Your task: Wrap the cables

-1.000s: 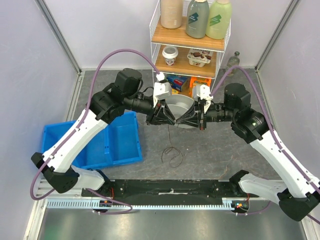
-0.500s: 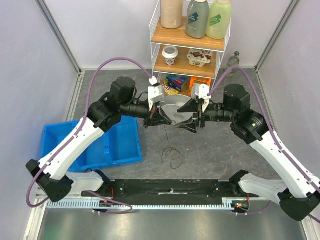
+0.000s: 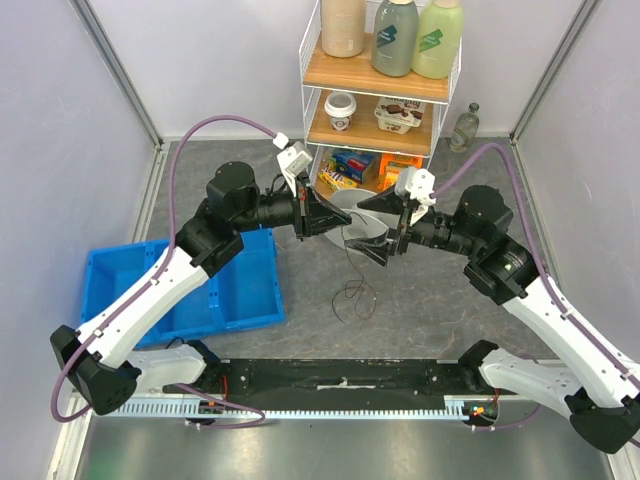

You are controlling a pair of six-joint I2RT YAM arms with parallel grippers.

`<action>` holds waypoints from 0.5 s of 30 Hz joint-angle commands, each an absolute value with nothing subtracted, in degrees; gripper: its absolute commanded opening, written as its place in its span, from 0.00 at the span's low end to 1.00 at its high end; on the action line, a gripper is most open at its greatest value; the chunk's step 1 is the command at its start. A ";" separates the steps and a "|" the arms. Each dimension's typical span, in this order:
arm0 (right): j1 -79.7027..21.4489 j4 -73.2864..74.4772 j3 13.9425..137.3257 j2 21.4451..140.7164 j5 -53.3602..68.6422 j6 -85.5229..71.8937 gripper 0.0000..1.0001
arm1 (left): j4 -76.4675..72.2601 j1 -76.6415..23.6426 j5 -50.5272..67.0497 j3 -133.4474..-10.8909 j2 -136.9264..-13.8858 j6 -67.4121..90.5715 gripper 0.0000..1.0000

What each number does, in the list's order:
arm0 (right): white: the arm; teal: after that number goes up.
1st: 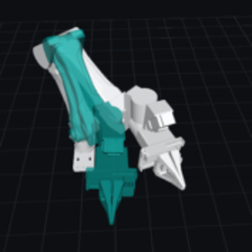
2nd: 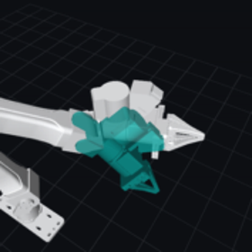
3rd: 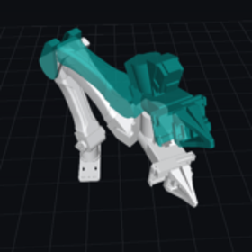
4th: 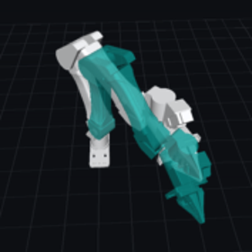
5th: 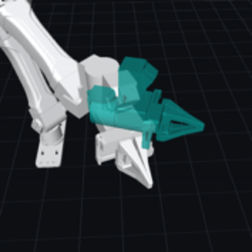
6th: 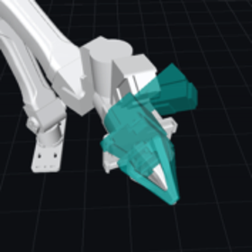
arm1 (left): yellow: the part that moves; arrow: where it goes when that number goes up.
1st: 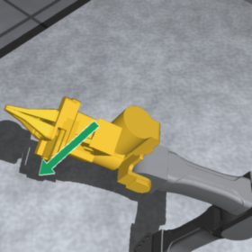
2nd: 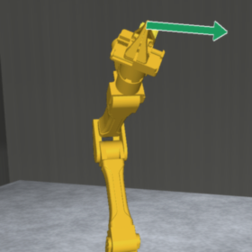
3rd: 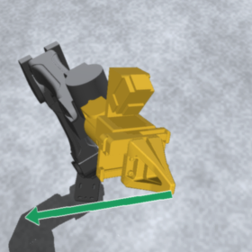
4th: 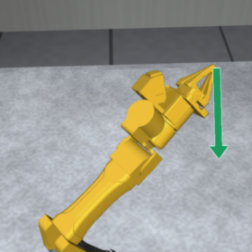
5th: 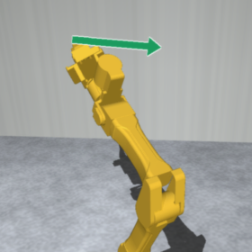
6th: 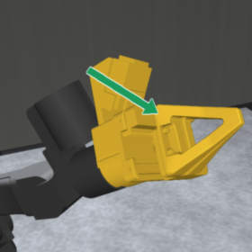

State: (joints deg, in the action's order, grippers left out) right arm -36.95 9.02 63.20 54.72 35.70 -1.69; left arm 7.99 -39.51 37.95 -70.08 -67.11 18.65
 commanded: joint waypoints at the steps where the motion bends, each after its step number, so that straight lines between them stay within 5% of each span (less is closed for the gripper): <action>1: -39.46 5.27 62.49 54.58 27.52 2.71 0.82 | 0.27 -39.37 34.63 -69.00 -66.27 28.20 0.02; 7: -42.10 2.38 58.98 52.74 21.36 6.41 0.63 | -2.46 -39.20 33.66 -67.68 -66.53 34.09 0.02; 15: -42.89 2.11 57.66 52.38 16.62 7.73 0.51 | -5.10 -39.20 33.75 -66.62 -66.80 38.05 0.02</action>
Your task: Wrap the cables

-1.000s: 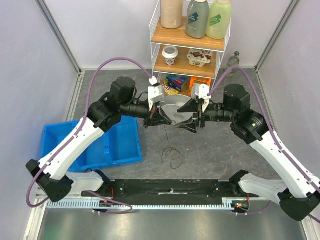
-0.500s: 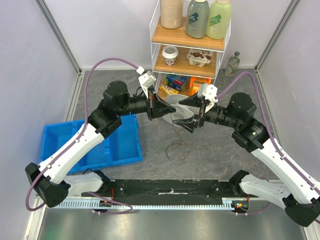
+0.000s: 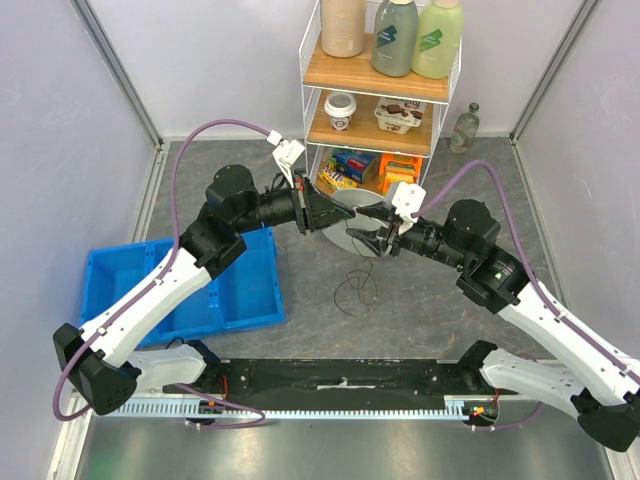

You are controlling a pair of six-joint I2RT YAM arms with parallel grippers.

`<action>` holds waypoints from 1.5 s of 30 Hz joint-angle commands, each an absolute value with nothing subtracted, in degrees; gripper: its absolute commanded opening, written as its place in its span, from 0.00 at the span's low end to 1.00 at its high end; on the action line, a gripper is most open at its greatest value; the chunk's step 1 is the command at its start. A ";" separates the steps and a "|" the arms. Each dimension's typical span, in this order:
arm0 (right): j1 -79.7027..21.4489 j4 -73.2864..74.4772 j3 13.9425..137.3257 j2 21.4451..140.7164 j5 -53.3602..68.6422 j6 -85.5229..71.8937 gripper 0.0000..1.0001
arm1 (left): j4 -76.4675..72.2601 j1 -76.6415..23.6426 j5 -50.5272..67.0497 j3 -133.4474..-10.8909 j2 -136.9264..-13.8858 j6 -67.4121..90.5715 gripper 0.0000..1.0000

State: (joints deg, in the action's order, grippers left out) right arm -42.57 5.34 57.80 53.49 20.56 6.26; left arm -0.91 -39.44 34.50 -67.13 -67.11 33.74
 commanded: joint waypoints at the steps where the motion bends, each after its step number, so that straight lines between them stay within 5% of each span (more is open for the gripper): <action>1: -42.89 2.11 57.74 52.47 16.09 7.91 0.48 | -5.10 -39.20 33.58 -66.62 -66.80 38.23 0.02; 4: -43.15 1.84 58.00 52.91 14.59 8.43 0.48 | -4.92 -39.11 32.17 -66.45 -66.88 39.63 0.02; 12: -43.94 2.64 59.41 53.88 10.99 8.88 0.72 | 1.56 -39.20 22.86 -67.50 -67.32 41.75 0.02; 23: -45.44 0.53 59.33 56.25 7.39 9.49 0.77 | 2.55 -39.29 20.65 -68.03 -68.20 44.64 0.02; 27: -45.44 -1.23 58.62 56.43 4.92 11.07 0.70 | 2.20 -39.37 21.44 -68.20 -68.03 45.52 0.02; 32: -45.62 -1.58 58.10 56.34 6.15 11.86 0.49 | 1.85 -39.29 23.20 -67.68 -67.59 46.67 0.02; 41: -45.53 -0.35 57.74 56.16 7.03 12.39 0.37 | 0.53 -39.29 25.14 -66.36 -66.18 46.41 0.02; 45: -45.62 -0.18 57.57 56.07 5.72 12.57 0.40 | 0.18 -39.29 26.63 -66.36 -65.92 46.32 0.02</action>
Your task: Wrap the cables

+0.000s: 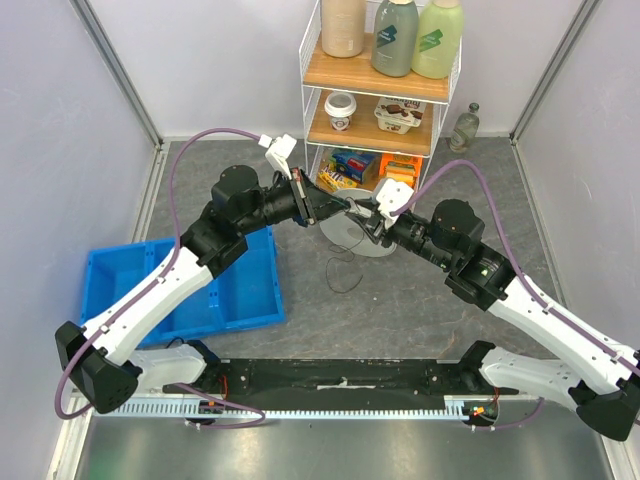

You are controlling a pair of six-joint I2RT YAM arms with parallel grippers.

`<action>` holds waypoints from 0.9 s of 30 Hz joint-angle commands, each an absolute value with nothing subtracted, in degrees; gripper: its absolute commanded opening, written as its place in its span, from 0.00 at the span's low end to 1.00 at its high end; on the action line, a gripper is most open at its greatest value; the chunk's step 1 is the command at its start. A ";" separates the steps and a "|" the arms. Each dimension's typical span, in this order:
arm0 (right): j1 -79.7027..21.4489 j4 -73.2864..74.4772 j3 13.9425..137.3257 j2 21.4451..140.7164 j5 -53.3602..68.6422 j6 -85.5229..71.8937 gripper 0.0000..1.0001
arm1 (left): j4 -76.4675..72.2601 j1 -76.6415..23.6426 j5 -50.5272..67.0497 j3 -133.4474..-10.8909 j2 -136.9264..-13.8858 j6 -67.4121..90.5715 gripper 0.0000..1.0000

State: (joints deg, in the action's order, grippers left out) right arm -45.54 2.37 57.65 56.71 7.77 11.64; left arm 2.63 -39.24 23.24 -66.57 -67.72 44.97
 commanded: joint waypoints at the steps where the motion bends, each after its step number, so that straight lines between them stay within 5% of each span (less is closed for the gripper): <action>1: -45.62 -0.09 57.66 56.07 5.28 12.57 0.47 | 0.18 -39.29 26.72 -66.27 -65.83 46.32 0.02; 3: -45.62 -0.09 57.48 56.07 4.92 12.74 0.50 | 0.18 -39.29 26.98 -66.18 -65.74 46.32 0.02; 17: -45.62 -0.17 56.87 55.72 7.03 13.71 0.18 | -2.46 -39.37 28.83 -66.01 -65.65 47.37 0.01; 27: -45.62 6.84 57.30 53.53 7.38 18.18 0.69 | 1.85 -39.29 25.22 -67.06 -65.74 39.92 0.02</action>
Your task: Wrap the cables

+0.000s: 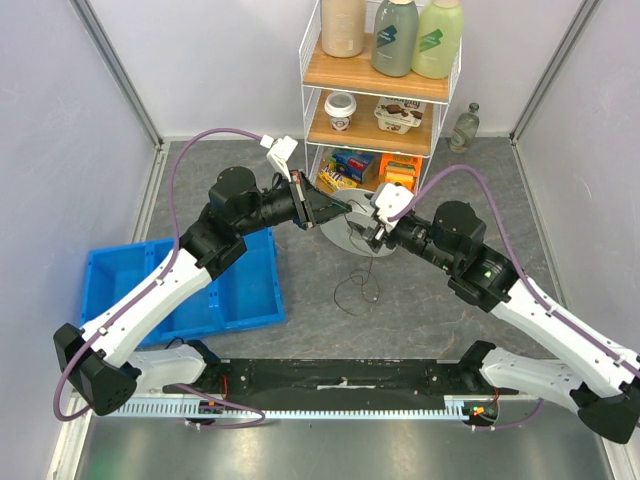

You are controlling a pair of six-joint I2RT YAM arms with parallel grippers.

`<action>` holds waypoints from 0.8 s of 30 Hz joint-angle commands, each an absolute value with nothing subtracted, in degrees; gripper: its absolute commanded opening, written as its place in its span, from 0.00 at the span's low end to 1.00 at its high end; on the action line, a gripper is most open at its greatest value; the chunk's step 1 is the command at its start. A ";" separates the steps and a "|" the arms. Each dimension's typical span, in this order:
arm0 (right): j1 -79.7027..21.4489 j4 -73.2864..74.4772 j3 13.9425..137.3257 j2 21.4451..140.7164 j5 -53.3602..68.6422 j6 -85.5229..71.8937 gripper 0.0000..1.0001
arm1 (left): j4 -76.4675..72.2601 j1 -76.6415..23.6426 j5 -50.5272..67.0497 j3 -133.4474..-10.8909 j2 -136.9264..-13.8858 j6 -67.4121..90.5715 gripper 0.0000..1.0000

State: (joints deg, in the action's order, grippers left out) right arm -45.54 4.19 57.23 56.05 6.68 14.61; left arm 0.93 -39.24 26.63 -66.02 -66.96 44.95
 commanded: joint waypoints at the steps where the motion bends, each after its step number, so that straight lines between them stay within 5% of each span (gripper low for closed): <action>1: -45.62 7.90 57.48 53.26 7.82 19.50 0.73 | 2.19 -39.29 24.96 -67.15 -65.66 38.60 0.02; 9: -45.62 10.64 58.53 52.91 11.95 20.58 0.98 | 2.03 -39.29 24.34 -66.71 -65.74 37.96 0.02; 20: -45.62 -2.37 57.04 56.42 5.90 19.51 0.97 | 0.18 -39.29 27.60 -66.18 -66.53 44.21 0.02; 24: -45.62 -4.04 56.34 56.95 5.79 20.65 0.86 | -1.30 -39.29 27.95 -65.92 -66.18 45.52 0.02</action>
